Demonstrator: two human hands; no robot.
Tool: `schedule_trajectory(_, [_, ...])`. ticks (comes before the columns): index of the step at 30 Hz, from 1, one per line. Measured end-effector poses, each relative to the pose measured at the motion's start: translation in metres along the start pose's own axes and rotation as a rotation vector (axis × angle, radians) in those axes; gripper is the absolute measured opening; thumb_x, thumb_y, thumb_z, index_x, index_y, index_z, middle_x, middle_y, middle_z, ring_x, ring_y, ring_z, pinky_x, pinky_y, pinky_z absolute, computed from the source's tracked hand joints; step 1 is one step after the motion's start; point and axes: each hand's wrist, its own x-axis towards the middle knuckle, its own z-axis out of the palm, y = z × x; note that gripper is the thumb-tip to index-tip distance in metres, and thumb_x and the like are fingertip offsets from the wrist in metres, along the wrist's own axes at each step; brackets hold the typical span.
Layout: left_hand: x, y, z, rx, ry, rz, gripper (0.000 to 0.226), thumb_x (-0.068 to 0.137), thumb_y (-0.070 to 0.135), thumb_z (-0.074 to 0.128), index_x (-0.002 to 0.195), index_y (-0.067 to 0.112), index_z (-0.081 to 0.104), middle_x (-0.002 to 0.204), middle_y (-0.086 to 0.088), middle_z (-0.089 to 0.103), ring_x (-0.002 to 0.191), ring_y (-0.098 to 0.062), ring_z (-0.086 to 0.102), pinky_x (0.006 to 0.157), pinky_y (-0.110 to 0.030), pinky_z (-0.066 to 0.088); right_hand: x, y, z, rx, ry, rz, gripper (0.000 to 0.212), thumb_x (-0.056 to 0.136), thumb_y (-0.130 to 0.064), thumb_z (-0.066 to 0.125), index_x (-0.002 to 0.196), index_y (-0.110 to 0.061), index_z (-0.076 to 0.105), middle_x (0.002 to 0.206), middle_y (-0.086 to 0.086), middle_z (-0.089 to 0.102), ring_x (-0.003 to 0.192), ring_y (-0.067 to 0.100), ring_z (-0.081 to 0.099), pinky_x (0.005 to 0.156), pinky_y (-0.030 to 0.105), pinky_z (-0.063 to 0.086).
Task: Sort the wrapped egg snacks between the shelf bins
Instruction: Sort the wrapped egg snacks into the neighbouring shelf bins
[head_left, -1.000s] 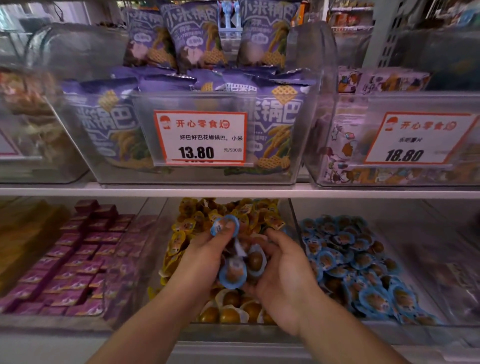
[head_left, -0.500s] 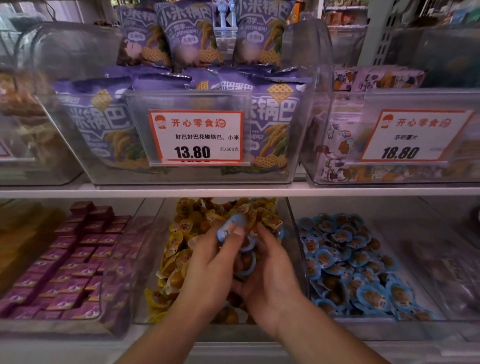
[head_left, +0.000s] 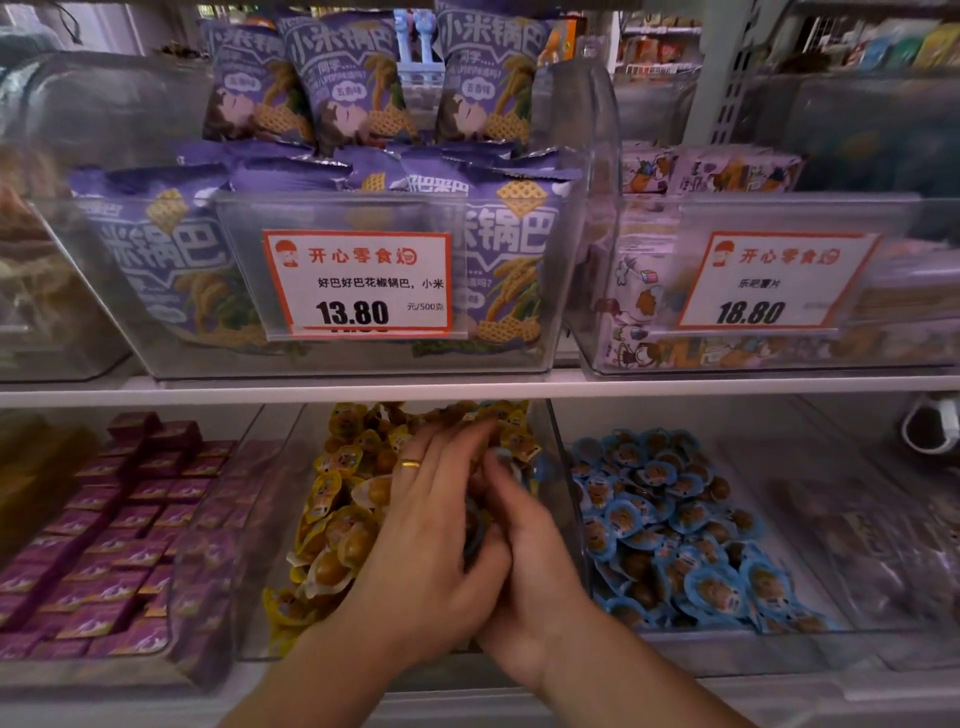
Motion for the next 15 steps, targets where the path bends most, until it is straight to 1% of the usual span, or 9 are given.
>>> schedule_trajectory(2, [-0.002,0.003,0.001,-0.02,-0.036,0.068,0.08,0.071,0.021,0.04,0.151,0.014,0.031,0.151,0.002,0.033,0.148,-0.018,0.02,0.121,-0.049,0.016,0.0,0.002,-0.002,-0.063,-0.004,-0.024,0.042,0.094,-0.044,0.054,0.128,-0.024,0.067,0.128,0.0,0.068,0.122,0.015,0.061,0.108,0.03,0.042])
schedule_trajectory(3, [-0.002,0.005,0.001,-0.031,-0.057,0.089,0.083,0.07,0.021,0.038,0.152,0.011,0.028,0.154,-0.002,0.031,0.15,-0.021,0.017,0.122,-0.052,0.013,0.0,0.002,-0.004,-0.108,-0.005,-0.045,0.041,0.092,-0.04,0.056,0.129,-0.025,0.066,0.129,0.0,0.068,0.123,0.015,0.061,0.107,0.031,0.043])
schedule_trajectory(5, [-0.002,0.009,-0.003,-0.135,-0.11,0.086,0.088,0.069,0.022,0.041,0.154,0.01,0.02,0.156,-0.007,0.026,0.149,-0.028,0.02,0.12,-0.055,0.018,-0.002,-0.001,-0.006,-0.192,-0.008,-0.102,0.04,0.085,-0.03,0.065,0.124,-0.022,0.069,0.123,0.006,0.07,0.115,0.018,0.066,0.095,0.031,0.052])
schedule_trajectory(7, [0.0,0.013,-0.001,-0.263,-0.147,0.063,0.089,0.069,0.024,0.043,0.154,0.014,0.016,0.158,-0.007,0.022,0.148,-0.03,0.023,0.119,-0.052,0.022,-0.005,-0.008,-0.011,-0.239,-0.009,-0.169,0.033,0.081,-0.02,0.069,0.114,-0.02,0.072,0.113,0.012,0.073,0.104,0.023,0.071,0.079,0.031,0.058])
schedule_trajectory(10, [0.004,0.018,0.0,-0.496,-0.147,-0.092,0.076,0.078,0.036,0.044,0.15,0.024,0.027,0.16,-0.005,0.026,0.149,-0.025,0.024,0.12,-0.041,0.023,-0.011,-0.02,-0.017,-0.439,0.047,-0.358,0.015,0.085,-0.02,0.07,0.098,-0.027,0.076,0.101,0.011,0.076,0.091,0.023,0.072,0.069,0.029,0.055])
schedule_trajectory(11, [0.002,0.015,-0.002,-0.465,-0.127,-0.066,0.073,0.081,0.037,0.046,0.15,0.024,0.028,0.158,-0.002,0.029,0.148,-0.022,0.027,0.118,-0.035,0.026,-0.014,-0.028,-0.02,-0.514,0.067,-0.439,0.014,0.084,-0.024,0.071,0.097,-0.028,0.076,0.097,0.01,0.076,0.087,0.022,0.07,0.064,0.027,0.053])
schedule_trajectory(12, [0.001,0.009,-0.004,-0.37,-0.104,-0.017,0.07,0.084,0.036,0.047,0.15,0.024,0.029,0.154,0.003,0.034,0.145,-0.017,0.031,0.116,-0.03,0.029,-0.019,-0.038,-0.023,-0.572,0.085,-0.512,0.014,0.083,-0.027,0.071,0.096,-0.028,0.075,0.094,0.009,0.076,0.083,0.021,0.069,0.058,0.025,0.051])
schedule_trajectory(13, [-0.001,0.0,-0.008,-0.278,-0.073,-0.002,0.062,0.086,0.038,0.048,0.146,0.029,0.035,0.148,0.01,0.04,0.14,-0.011,0.037,0.111,-0.027,0.034,-0.023,-0.051,-0.028,-0.628,0.1,-0.581,0.014,0.083,-0.029,0.071,0.096,-0.029,0.075,0.093,0.009,0.076,0.078,0.019,0.069,0.055,0.023,0.049])
schedule_trajectory(15, [-0.002,-0.018,-0.022,-0.064,-0.079,-0.059,0.039,0.086,0.052,0.046,0.125,0.047,0.048,0.125,0.024,0.055,0.12,0.004,0.05,0.096,-0.028,0.047,-0.028,-0.076,-0.045,-0.856,0.185,-0.683,0.011,0.089,-0.027,0.071,0.098,-0.031,0.075,0.092,0.004,0.077,0.07,0.012,0.068,0.056,0.02,0.051])
